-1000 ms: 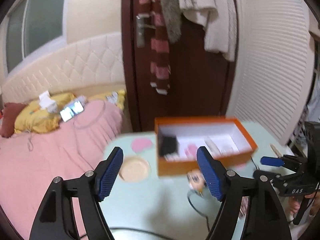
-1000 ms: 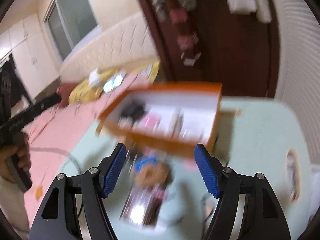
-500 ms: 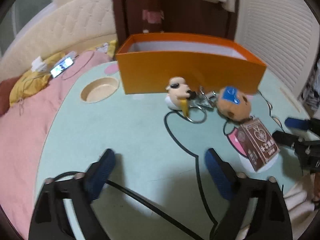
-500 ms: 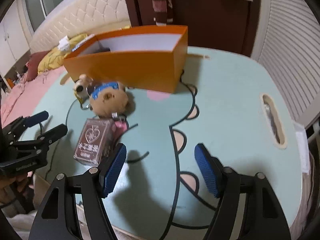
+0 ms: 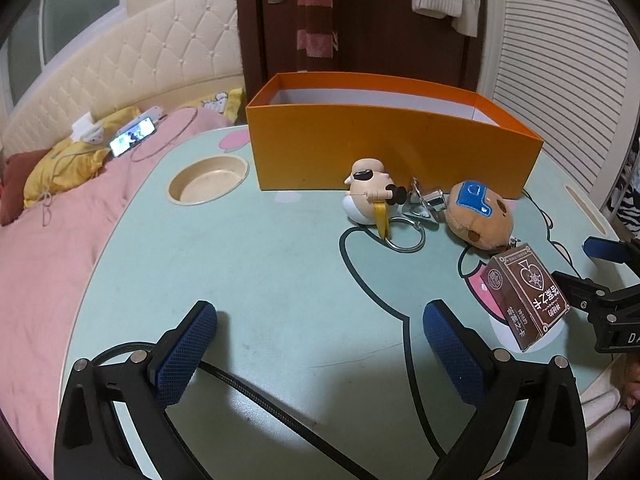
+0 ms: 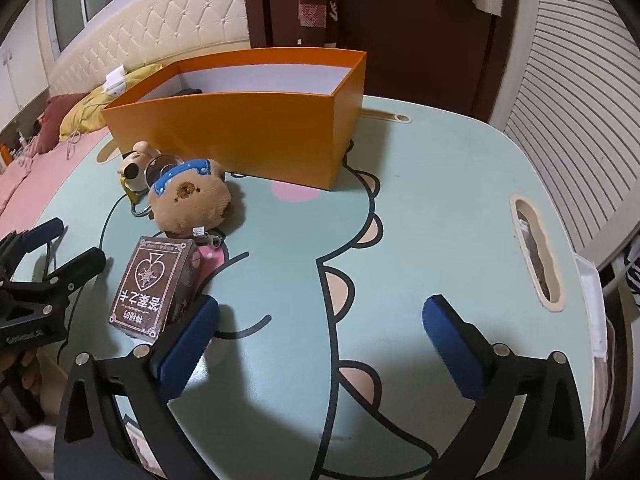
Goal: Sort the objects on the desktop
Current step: 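Grasp the brown card box with the right tool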
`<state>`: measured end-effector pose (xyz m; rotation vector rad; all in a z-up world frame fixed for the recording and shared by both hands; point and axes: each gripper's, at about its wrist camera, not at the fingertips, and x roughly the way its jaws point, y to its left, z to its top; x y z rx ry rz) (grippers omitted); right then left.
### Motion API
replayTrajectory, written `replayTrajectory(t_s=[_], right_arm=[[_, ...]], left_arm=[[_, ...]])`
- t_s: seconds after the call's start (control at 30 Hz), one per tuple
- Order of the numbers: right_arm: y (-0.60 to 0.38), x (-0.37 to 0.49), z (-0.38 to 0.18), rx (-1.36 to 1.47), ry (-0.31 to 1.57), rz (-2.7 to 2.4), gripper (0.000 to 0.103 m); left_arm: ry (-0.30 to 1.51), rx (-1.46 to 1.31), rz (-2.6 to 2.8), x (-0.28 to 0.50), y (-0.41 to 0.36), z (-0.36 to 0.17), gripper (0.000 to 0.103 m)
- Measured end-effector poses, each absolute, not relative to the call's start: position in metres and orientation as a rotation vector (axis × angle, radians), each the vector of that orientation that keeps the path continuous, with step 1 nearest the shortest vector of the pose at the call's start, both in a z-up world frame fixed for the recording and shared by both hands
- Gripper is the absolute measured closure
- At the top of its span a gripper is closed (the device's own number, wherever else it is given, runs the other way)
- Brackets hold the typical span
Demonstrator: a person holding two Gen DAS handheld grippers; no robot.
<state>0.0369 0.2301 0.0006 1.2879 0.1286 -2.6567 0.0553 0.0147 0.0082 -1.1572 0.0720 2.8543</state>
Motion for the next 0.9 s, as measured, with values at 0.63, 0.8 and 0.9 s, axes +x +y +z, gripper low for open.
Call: replayTrajectory(t_s=[0.63, 0.8, 0.9], right_arm=[[0.175, 0.066, 0.037, 1.077, 0.249, -2.517, 0.009], [0.152, 0.066, 0.021, 1.141, 0.387, -2.437, 0.036], [0.165, 0.058, 0.019, 1.187, 0.288, -2.443, 0.059]], left_arm=[[0.07, -1.155, 2.859, 0.057, 0.017, 0.008, 0.0], [0.069, -1.156, 2.858, 0.057, 0.018, 0.009, 0.0], [0.067, -1.158, 2.855, 0.058, 0.016, 0.011, 0.0]])
